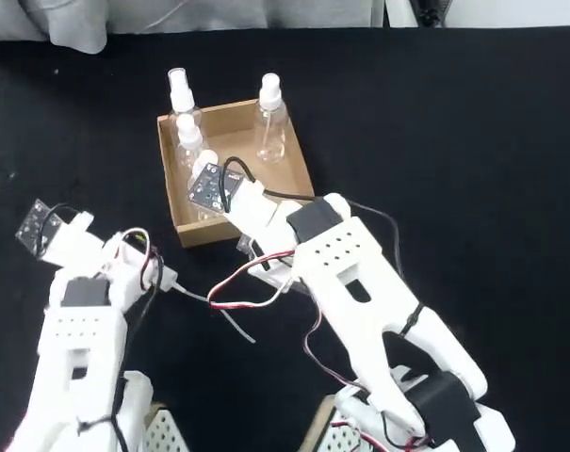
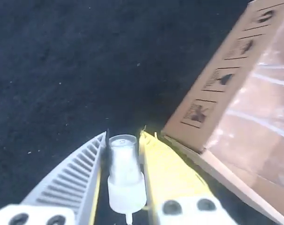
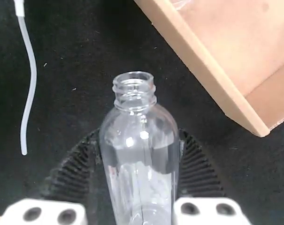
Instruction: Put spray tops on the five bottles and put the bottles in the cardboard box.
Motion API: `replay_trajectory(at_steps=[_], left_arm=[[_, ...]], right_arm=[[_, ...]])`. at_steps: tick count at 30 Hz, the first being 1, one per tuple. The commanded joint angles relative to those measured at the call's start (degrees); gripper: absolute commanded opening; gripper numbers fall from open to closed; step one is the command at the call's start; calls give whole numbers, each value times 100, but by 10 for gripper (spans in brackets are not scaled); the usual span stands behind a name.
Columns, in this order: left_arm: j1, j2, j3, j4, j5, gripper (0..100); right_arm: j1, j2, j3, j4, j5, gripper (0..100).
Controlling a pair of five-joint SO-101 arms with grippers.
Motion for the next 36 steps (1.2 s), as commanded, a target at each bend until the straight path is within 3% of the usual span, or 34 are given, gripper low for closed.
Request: replay_trajectory(at_steps=[1, 11, 36], left_arm=[[-75, -1020, 136, 62, -53, 60], [-585, -2321, 497, 88, -255, 60], [-1437, -3938, 866, 79, 35, 60]], right_arm=[[123, -277, -242, -185, -44, 91], [123, -312, -242, -185, -44, 90], [114, -453, -242, -396, -554, 89]])
